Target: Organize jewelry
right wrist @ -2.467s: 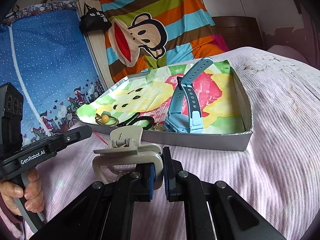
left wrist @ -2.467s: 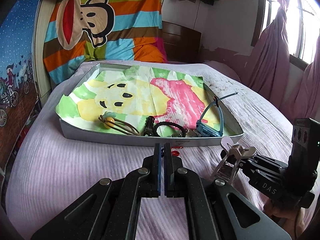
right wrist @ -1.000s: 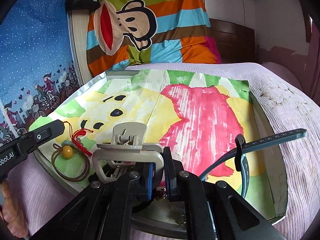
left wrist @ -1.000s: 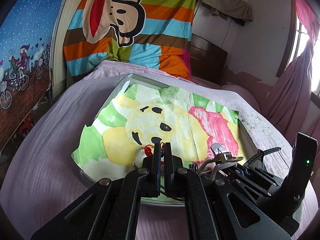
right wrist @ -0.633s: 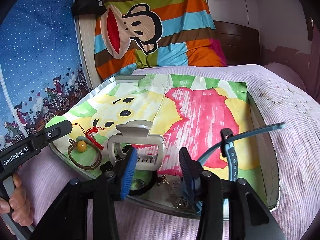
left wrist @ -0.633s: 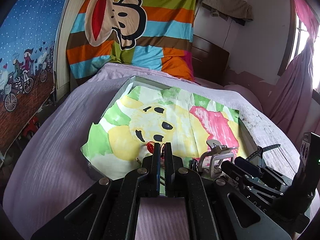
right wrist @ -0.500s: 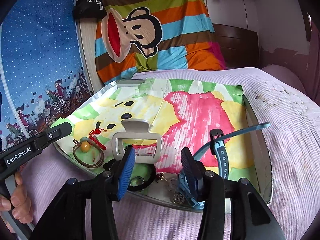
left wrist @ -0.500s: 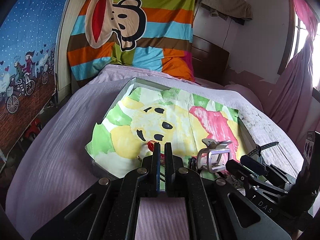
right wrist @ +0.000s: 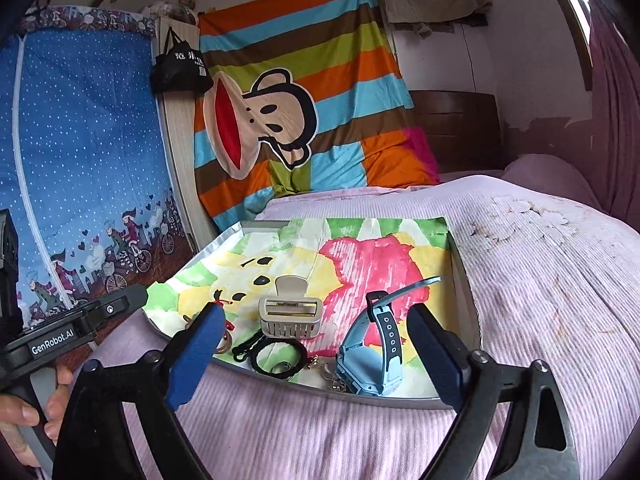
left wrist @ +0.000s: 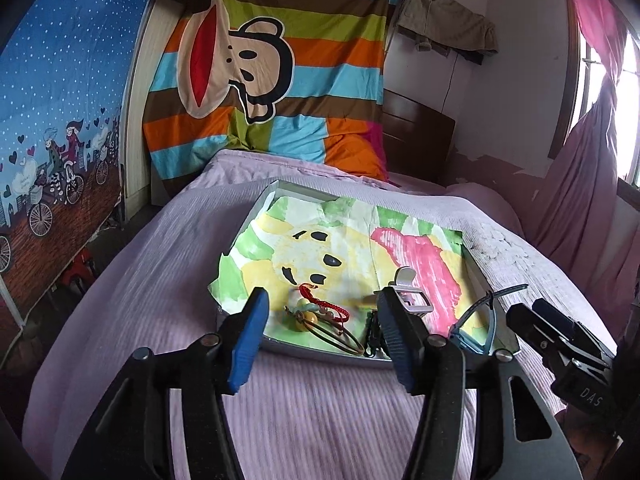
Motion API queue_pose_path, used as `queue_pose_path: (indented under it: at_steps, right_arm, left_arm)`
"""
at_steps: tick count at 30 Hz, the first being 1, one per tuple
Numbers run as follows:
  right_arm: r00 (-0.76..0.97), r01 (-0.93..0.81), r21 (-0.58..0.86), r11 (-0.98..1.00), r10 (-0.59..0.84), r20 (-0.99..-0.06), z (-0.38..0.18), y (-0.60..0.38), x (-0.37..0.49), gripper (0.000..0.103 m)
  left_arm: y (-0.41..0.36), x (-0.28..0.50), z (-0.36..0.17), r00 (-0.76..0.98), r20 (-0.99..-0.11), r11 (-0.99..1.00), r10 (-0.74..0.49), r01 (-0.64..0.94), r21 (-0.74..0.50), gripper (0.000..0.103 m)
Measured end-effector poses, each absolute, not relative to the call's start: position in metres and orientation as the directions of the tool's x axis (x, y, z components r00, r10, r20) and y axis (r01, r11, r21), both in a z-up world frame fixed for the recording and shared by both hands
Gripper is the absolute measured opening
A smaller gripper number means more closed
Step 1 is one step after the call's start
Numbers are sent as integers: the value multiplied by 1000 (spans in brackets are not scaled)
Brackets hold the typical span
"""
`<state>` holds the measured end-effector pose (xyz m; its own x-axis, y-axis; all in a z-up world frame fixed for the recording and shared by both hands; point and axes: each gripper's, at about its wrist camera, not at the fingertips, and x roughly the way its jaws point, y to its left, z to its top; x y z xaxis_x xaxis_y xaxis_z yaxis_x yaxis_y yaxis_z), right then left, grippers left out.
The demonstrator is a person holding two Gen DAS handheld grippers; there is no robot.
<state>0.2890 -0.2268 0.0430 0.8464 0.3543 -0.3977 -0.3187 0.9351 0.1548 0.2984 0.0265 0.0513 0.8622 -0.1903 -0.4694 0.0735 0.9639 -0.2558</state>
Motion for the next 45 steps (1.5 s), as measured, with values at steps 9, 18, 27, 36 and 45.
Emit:
queue_pose_path:
  at_steps: [9, 18, 27, 36, 45]
  right_arm:
    - [869, -305, 199, 931, 358, -341, 53, -248, 252, 103]
    - [892, -298, 212, 931, 350, -286, 69, -258, 211, 103]
    - [903, -308, 178, 935, 346, -255, 77, -260, 162, 103]
    - [905, -322, 144, 936, 349, -244, 73, -256, 116, 103]
    - [904, -322, 126, 938, 344, -253, 59, -252, 85, 103]
  left_arm:
    - [20, 251, 73, 892, -413, 964, -183, 80, -254, 83]
    - [14, 199, 95, 924, -355, 977, -145, 76, -201, 94]
    - [9, 147, 104, 943, -312, 984, -112, 62, -164, 95]
    - [7, 94, 98, 947, -299, 983, -114, 63, -173, 95]
    - [12, 59, 83, 950, -297, 986, -92, 46, -160, 95]
